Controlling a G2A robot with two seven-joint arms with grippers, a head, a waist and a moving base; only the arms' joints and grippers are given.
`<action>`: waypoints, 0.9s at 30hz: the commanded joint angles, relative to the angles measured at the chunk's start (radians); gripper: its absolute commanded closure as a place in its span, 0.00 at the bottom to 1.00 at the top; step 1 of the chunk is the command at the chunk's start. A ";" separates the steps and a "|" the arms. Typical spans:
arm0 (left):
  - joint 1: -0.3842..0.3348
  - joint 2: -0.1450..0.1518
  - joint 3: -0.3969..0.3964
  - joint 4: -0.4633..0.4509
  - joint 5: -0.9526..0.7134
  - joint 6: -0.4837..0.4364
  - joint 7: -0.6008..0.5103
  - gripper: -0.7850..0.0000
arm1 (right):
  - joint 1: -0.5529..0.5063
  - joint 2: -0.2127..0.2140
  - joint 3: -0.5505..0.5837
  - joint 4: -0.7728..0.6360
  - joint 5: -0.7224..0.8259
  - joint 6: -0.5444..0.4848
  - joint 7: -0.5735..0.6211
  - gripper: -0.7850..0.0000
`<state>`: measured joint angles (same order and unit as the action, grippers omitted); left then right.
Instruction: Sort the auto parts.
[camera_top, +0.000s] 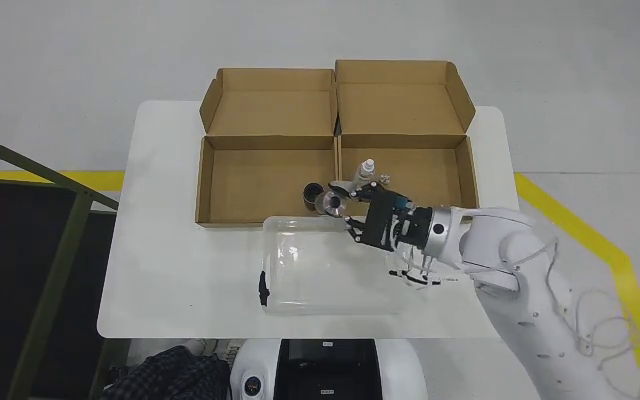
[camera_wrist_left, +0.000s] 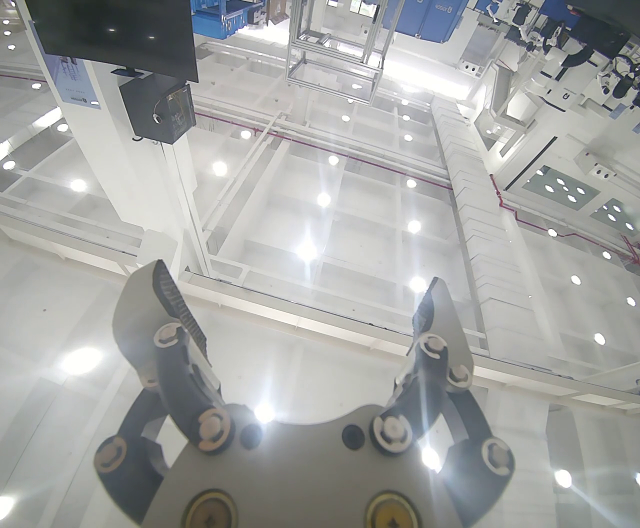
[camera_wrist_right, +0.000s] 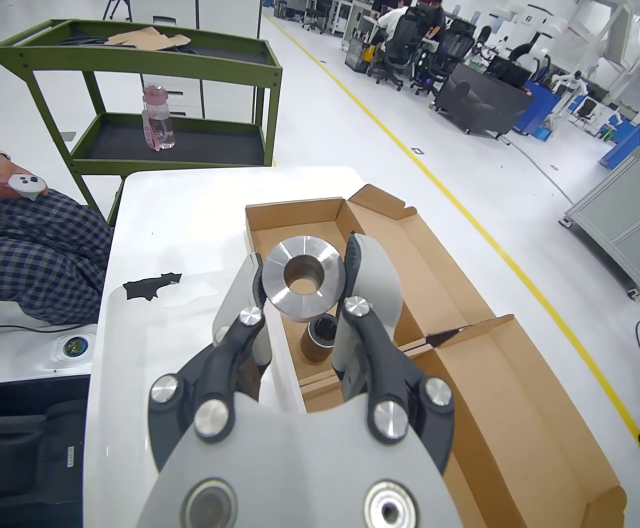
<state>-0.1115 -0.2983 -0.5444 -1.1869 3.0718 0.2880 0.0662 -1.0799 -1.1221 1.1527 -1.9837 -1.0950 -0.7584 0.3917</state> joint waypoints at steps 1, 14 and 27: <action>0.000 0.000 0.000 0.000 0.000 0.000 0.000 0.00 | 0.022 -0.005 -0.031 0.032 -0.003 0.013 0.007 1.00; 0.000 0.000 0.000 0.000 0.000 0.000 0.000 0.00 | 0.176 -0.050 -0.207 0.263 -0.008 0.123 0.028 1.00; 0.000 0.000 0.000 0.000 0.000 0.000 0.000 0.00 | 0.307 -0.111 -0.350 0.448 -0.022 0.227 0.019 1.00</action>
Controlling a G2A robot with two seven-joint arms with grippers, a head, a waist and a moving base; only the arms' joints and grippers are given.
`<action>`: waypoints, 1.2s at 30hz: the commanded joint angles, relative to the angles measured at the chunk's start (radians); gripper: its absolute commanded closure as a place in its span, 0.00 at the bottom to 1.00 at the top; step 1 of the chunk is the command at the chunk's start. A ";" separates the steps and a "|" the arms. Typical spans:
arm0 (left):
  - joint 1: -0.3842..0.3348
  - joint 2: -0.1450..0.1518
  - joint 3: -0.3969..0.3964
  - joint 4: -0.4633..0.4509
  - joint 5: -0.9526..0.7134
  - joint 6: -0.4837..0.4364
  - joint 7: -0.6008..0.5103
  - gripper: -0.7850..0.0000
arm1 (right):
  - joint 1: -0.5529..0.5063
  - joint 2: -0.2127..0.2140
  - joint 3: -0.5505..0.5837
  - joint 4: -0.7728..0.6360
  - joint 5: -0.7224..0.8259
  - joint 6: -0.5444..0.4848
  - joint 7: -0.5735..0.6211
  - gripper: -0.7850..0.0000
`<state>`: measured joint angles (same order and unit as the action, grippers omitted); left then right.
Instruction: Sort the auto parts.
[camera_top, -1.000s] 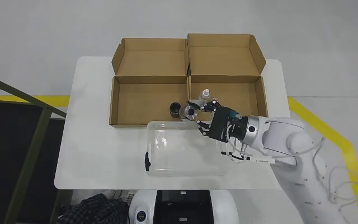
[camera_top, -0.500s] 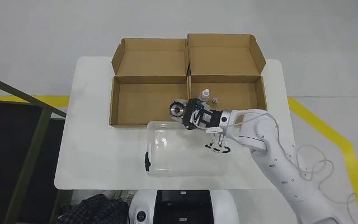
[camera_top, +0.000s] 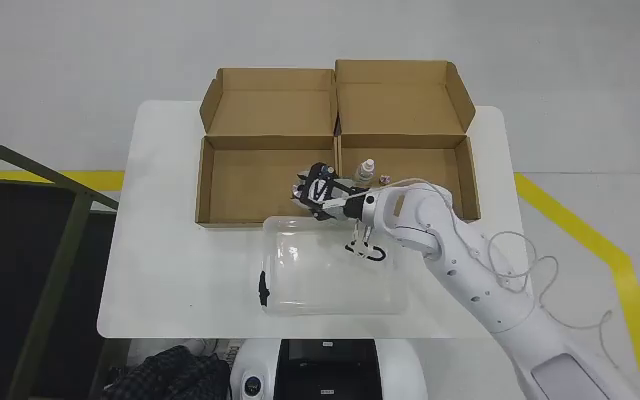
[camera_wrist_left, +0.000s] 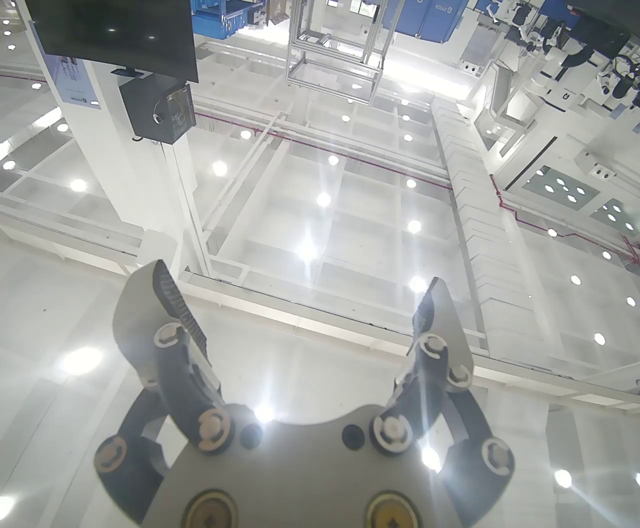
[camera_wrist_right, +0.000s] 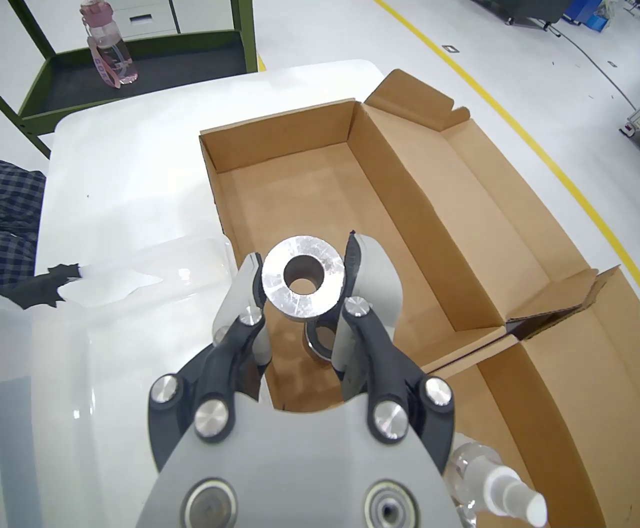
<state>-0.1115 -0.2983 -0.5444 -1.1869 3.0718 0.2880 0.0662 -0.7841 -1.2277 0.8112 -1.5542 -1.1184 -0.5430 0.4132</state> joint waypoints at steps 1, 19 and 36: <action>0.000 0.000 0.000 0.000 0.000 0.000 0.000 0.00 | 0.021 -0.010 -0.013 0.033 0.003 0.021 -0.005 1.00; 0.000 0.000 0.000 0.000 0.000 0.000 0.000 0.00 | 0.122 -0.071 -0.047 0.240 0.025 0.154 -0.039 1.00; 0.000 0.000 0.000 0.000 0.000 0.000 0.000 0.00 | 0.146 -0.109 -0.067 0.323 -0.004 0.213 -0.006 0.70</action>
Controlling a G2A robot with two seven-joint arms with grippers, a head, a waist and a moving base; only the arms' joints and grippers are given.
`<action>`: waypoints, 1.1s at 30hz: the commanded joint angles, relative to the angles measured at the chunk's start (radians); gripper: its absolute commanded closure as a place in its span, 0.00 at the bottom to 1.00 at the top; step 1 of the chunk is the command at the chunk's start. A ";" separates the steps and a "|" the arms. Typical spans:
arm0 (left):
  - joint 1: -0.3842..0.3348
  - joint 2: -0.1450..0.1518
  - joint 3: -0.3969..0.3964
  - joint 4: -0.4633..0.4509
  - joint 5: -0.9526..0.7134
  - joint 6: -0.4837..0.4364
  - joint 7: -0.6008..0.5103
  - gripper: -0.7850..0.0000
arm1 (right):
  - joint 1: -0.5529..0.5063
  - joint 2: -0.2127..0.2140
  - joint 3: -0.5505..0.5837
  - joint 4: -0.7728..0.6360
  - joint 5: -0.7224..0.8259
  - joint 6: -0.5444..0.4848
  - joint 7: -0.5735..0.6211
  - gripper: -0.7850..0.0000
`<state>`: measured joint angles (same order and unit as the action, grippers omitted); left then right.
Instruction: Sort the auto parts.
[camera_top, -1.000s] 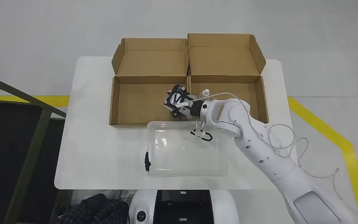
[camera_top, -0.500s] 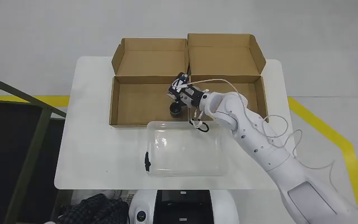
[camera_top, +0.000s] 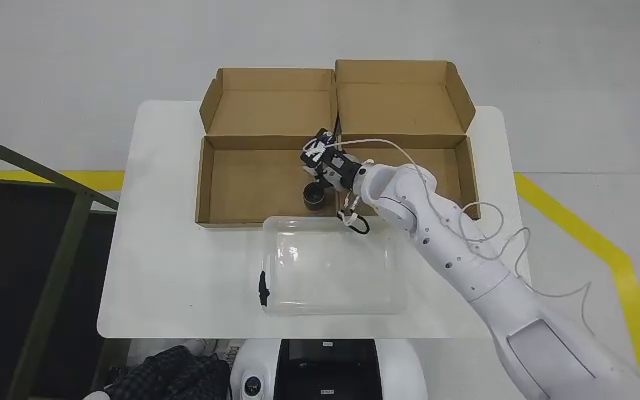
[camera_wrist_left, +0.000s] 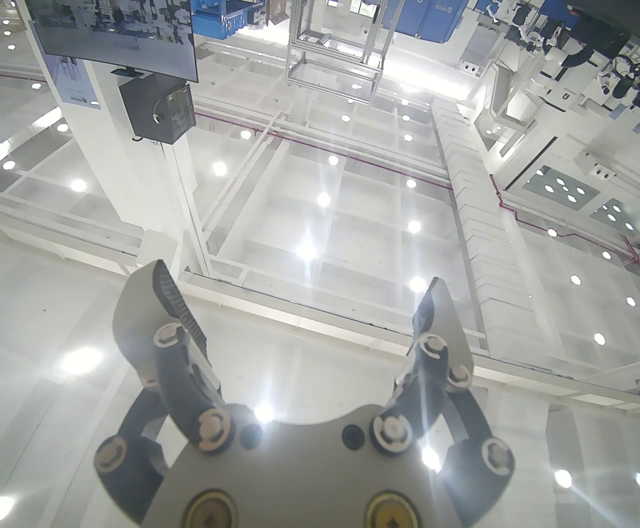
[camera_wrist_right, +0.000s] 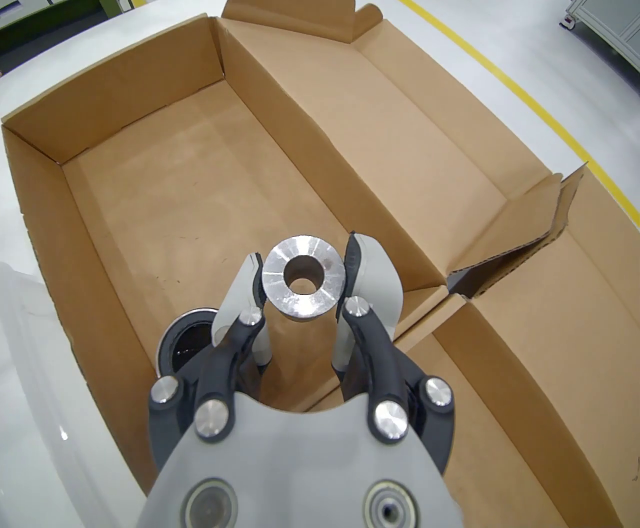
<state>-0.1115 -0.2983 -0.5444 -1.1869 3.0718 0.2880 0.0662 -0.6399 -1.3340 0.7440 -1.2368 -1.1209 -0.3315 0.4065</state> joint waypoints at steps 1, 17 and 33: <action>0.000 0.000 0.000 0.000 0.000 0.000 0.000 0.00 | 0.002 -0.004 0.000 0.010 -0.002 0.003 0.002 0.69; 0.000 0.000 0.000 0.000 0.000 0.000 0.000 0.00 | -0.005 -0.022 0.015 0.016 -0.024 -0.008 -0.011 0.55; 0.000 0.000 0.000 0.000 0.000 0.000 0.000 0.00 | -0.174 0.030 0.154 -0.343 -0.103 -0.108 -0.018 0.53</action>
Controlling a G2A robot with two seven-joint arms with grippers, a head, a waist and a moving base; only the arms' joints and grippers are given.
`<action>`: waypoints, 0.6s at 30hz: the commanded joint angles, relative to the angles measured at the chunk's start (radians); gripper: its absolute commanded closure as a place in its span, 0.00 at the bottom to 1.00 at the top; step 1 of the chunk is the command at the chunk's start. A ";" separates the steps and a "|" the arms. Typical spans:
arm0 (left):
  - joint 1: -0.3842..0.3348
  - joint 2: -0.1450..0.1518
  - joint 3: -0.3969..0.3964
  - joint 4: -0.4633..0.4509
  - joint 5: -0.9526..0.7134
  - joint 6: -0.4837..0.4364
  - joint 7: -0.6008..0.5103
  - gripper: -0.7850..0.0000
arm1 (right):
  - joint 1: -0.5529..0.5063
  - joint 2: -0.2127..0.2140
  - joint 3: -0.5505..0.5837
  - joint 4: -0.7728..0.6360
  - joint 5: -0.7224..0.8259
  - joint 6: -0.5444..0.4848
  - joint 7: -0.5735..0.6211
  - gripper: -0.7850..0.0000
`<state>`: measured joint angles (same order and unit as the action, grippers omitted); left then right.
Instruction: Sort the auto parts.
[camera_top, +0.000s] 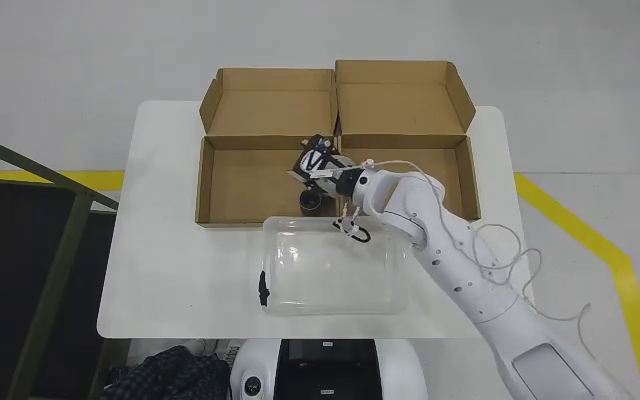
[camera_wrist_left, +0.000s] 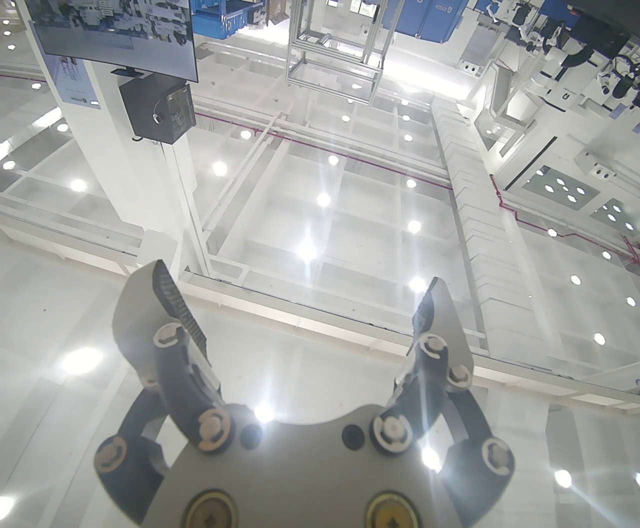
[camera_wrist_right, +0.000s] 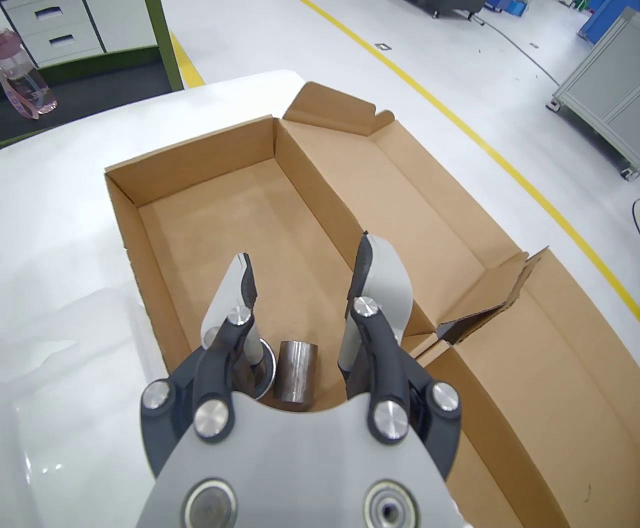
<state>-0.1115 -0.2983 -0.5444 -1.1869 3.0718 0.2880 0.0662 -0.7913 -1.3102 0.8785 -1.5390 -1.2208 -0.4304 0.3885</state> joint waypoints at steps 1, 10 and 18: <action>0.000 0.000 0.000 0.000 0.000 0.000 0.000 0.00 | -0.033 0.010 0.030 -0.060 -0.007 -0.014 0.000 0.53; 0.000 0.000 0.000 0.000 0.000 0.000 0.000 0.00 | -0.216 0.056 0.192 -0.300 -0.034 -0.082 -0.030 0.49; 0.000 0.000 0.000 0.000 0.000 0.000 0.000 0.00 | -0.382 0.087 0.341 -0.396 -0.056 -0.118 -0.140 0.25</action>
<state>-0.1115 -0.2983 -0.5444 -1.1869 3.0718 0.2880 0.0662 -1.1587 -1.2247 1.2077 -1.9340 -1.2763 -0.5472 0.2610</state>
